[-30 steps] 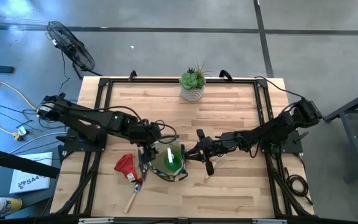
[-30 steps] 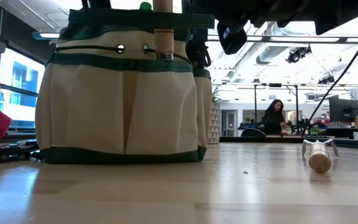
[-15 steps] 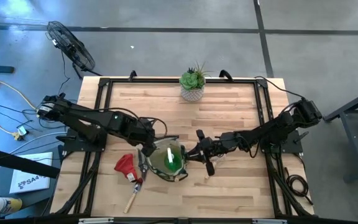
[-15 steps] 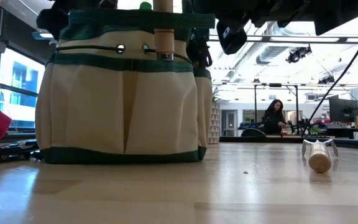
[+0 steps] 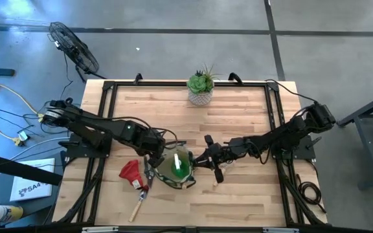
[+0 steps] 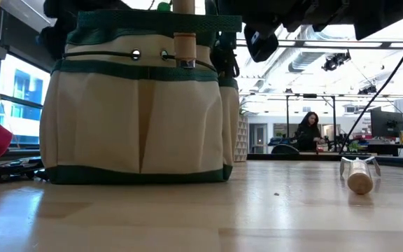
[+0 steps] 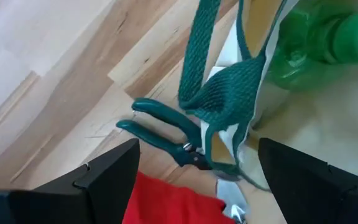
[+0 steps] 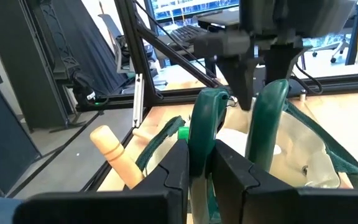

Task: Pick & Place Garden tools in Gardening bag
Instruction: Put the right shear scissors into the gardening bag, then put the red gloves into the gardening bag

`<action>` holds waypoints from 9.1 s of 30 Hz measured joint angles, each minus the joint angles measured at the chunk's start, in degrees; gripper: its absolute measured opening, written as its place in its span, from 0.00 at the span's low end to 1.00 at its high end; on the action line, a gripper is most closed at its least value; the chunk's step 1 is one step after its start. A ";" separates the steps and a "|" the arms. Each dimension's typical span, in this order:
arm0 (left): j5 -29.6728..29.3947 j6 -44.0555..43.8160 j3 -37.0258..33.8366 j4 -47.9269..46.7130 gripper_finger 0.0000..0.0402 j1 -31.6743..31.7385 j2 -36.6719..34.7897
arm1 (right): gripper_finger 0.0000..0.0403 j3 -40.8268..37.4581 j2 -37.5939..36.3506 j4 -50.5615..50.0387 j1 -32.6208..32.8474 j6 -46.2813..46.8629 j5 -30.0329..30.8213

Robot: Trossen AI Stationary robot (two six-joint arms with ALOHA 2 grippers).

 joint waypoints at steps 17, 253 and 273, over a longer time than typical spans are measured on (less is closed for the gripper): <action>0.85 2.52 0.21 1.99 0.80 0.00 3.95 | 0.09 0.00 -0.02 -0.16 0.00 0.00 0.01; 1.14 23.47 0.15 12.64 0.03 0.00 5.50 | 0.86 7.63 -10.49 -45.71 8.76 7.80 12.17; -0.53 21.87 0.15 18.69 0.50 0.00 5.37 | 0.86 7.63 -10.45 -45.82 8.76 7.80 12.14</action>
